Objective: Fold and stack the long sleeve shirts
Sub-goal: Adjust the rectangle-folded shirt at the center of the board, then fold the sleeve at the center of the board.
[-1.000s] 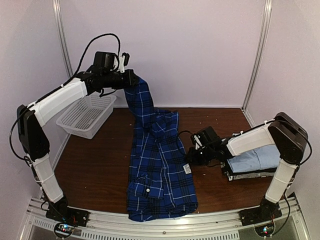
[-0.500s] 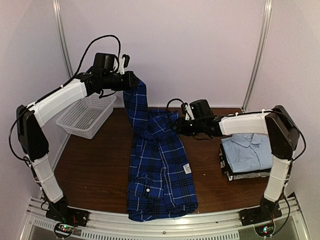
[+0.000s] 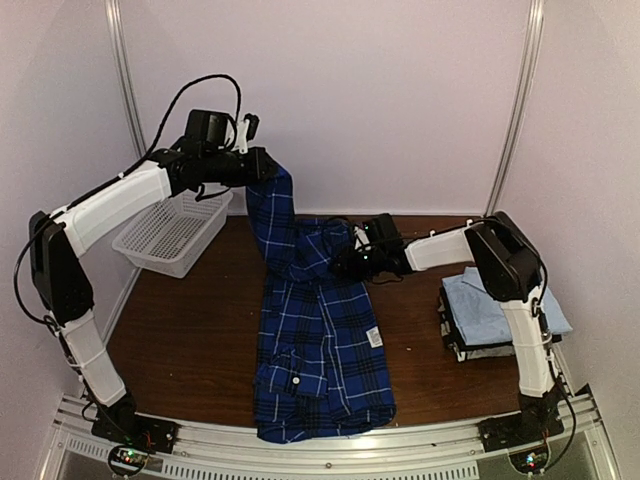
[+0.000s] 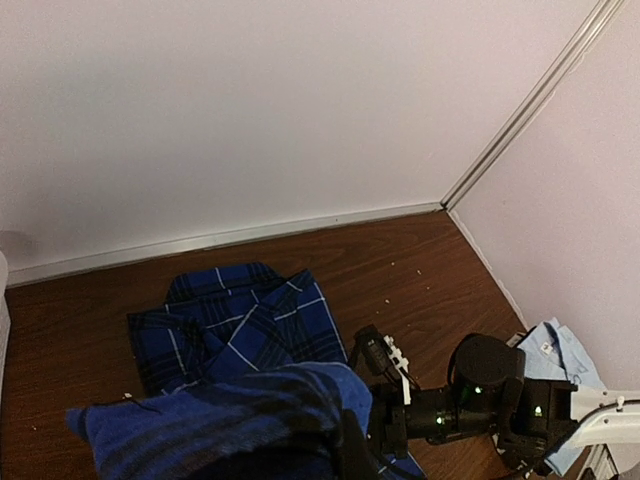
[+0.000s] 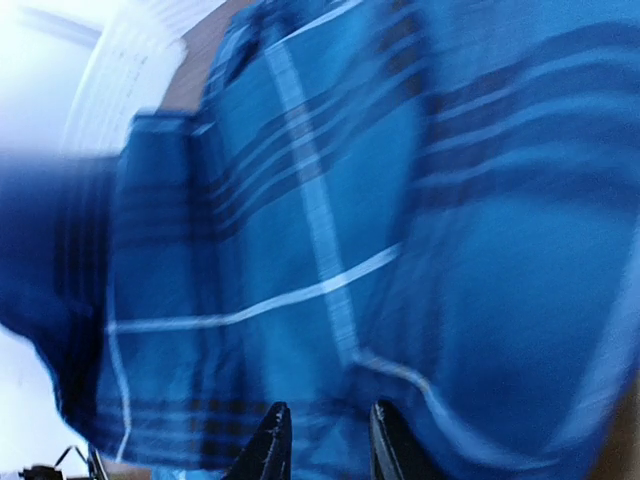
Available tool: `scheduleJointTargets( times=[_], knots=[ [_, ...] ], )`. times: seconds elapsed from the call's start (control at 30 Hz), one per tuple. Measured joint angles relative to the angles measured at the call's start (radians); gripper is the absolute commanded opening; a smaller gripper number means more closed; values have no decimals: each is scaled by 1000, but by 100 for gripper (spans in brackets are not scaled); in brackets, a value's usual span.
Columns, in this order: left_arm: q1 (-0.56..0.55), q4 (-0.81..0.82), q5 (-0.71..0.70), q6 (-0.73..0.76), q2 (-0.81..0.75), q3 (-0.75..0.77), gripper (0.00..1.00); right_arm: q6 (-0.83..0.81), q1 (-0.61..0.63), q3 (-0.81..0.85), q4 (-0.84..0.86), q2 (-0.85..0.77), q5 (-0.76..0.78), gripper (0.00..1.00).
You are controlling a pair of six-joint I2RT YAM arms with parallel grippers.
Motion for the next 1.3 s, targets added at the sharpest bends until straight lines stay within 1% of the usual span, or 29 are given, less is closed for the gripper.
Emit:
scheduleJointTargets(
  times=[0.17, 0.33, 0.57, 0.7, 0.83, 1.03, 1.13, 1.3],
  knots=[
    [-2, -2, 5, -2, -22, -45, 0, 47, -112, 30, 26, 53, -6, 28],
    [-7, -2, 10, -2, -78, -122, 0, 104, -176, 27, 67, 62, -16, 29],
    [-24, 3, 59, -1, -156, -245, 0, 114, -180, 19, 75, 59, -18, 31],
    [-66, 1, 98, 12, -165, -297, 0, 103, -176, 2, 50, 33, -16, 33],
    [-119, -10, 135, 36, -163, -335, 0, 78, -174, -33, 10, -40, -3, 36],
    [-193, -47, 190, 87, -97, -312, 0, 26, -166, -108, -14, -212, 34, 39],
    [-240, -102, 212, 126, -5, -238, 0, 0, -164, -144, -27, -295, 59, 40],
    [-315, -195, 246, 190, 112, -119, 0, -44, -164, -209, -56, -390, 106, 42]
  ],
)
